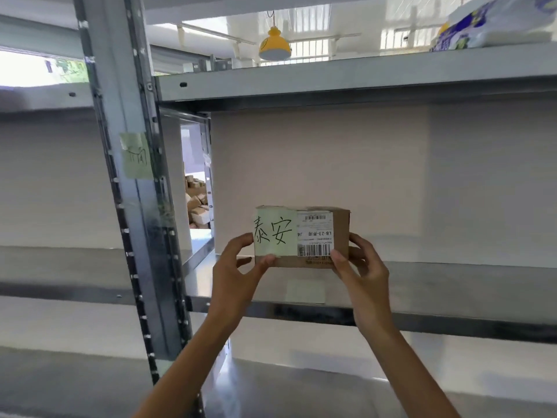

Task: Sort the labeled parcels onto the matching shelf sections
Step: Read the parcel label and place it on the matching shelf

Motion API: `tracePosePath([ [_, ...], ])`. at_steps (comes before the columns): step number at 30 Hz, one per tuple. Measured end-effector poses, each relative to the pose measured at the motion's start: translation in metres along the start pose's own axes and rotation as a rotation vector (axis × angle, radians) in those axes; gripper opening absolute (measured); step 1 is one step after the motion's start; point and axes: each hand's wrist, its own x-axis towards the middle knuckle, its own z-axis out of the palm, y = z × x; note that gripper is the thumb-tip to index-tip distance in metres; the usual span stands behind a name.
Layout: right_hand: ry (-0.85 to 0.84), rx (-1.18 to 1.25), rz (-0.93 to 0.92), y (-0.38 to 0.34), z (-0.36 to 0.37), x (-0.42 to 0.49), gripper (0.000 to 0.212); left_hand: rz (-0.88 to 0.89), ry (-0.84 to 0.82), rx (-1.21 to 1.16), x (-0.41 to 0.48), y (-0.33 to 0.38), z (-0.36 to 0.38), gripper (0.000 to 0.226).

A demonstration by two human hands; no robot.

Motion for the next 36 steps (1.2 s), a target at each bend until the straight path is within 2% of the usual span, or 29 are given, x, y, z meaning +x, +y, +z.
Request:
tracePosePath([
  [4, 0.015, -0.003, -0.006, -0.001, 0.028, -0.018, 0.039, 0.003, -0.021, -0.02, 0.0, -0.009, -0.03, 0.05],
  [10, 0.003, -0.057, -0.017, -0.01, 0.049, -0.035, 0.036, 0.038, -0.014, -0.05, -0.008, -0.005, -0.057, 0.04],
  [22, -0.017, -0.087, 0.0, -0.031, 0.055, -0.064, 0.038, -0.059, -0.036, -0.117, -0.036, 0.011, -0.079, 0.043],
  [36, 0.022, -0.068, -0.012, -0.052, 0.096, -0.093, 0.033, -0.015, -0.079, -0.188, -0.04, 0.021, -0.139, 0.043],
])
